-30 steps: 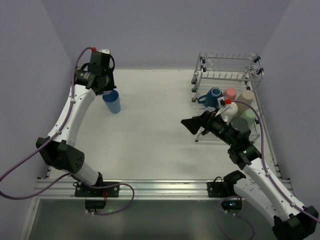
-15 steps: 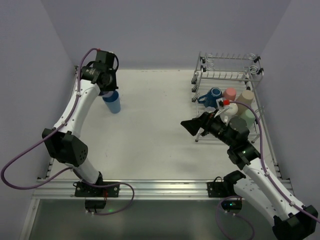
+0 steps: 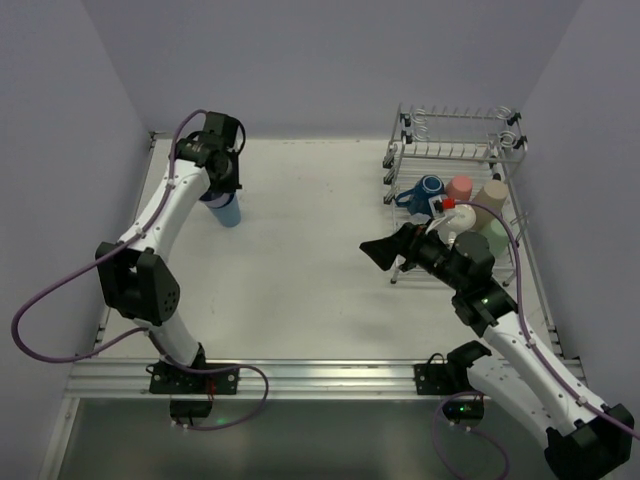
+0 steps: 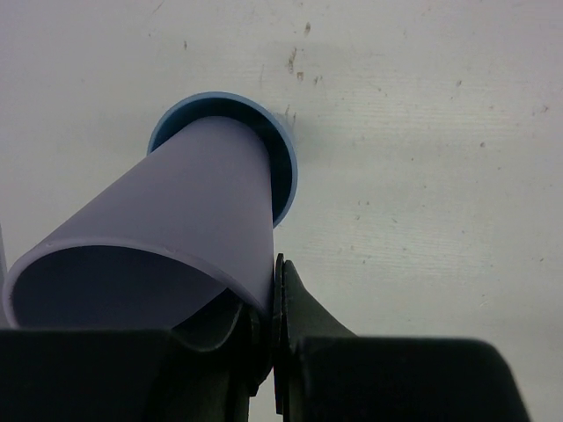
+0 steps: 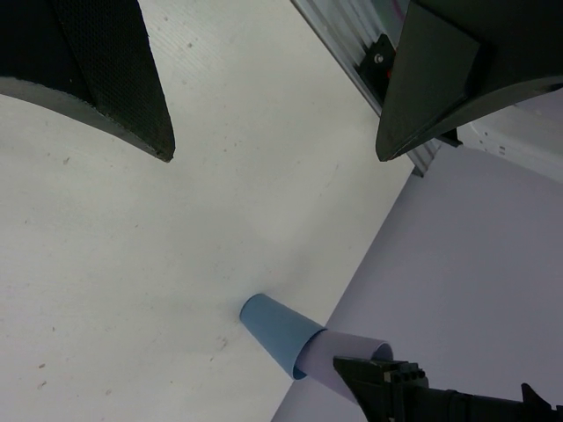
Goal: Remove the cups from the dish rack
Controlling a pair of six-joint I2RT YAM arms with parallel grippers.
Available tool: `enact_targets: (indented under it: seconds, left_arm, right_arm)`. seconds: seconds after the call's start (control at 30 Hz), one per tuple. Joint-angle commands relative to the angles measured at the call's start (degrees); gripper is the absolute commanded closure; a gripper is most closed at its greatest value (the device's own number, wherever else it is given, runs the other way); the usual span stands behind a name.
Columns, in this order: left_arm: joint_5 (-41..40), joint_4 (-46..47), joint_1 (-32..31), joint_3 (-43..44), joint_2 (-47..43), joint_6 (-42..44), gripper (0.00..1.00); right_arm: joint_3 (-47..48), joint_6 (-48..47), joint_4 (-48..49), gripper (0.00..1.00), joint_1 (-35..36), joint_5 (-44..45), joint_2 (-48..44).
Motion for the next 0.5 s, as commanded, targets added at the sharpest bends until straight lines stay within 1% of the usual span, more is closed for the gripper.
enact_targets:
  seconds: [0.0,0.03,0.07,0.13,0.17,0.23,0.27,0.47]
  left_arm:
    - [3.3,1.53,0.22,-1.45,0.94,4.01,0.99]
    - [3.39,1.98,0.22,-1.8,1.03,3.92,0.97]
    - [3.56,2.42,0.22,-2.42,1.21,4.01,0.93]
    - [3.83,3.21,0.22,-2.68,1.65,3.92,0.86]
    - [3.91,3.3,0.22,-2.77,1.91,4.01,0.79]
    - [3.92,3.91,0.14,-2.95,2.18,4.1,0.73]
    - [3.83,4.17,0.22,-3.04,2.52,4.19,0.68]
    - [3.04,5.67,0.22,-2.33,4.19,4.63,0.54]
  right_arm:
    - [-0.1,-0.8,1.37,0.01,0.25,-0.78,0.52]
    - [-0.02,-0.71,1.37,0.01,0.26,-0.69,0.69]
    - [-0.1,-0.71,1.46,0.01,0.26,-0.69,1.04]
    - [0.07,-0.71,1.37,0.01,0.26,-0.6,1.31]
    - [0.07,-0.62,1.37,0.01,0.26,-0.6,1.31]
    - [0.25,-0.53,1.46,0.01,0.26,-0.34,1.4]
    - [0.33,-0.53,1.46,0.01,0.26,-0.08,1.48]
    - [1.65,-0.88,0.67,0.01,0.34,0.8,2.01]
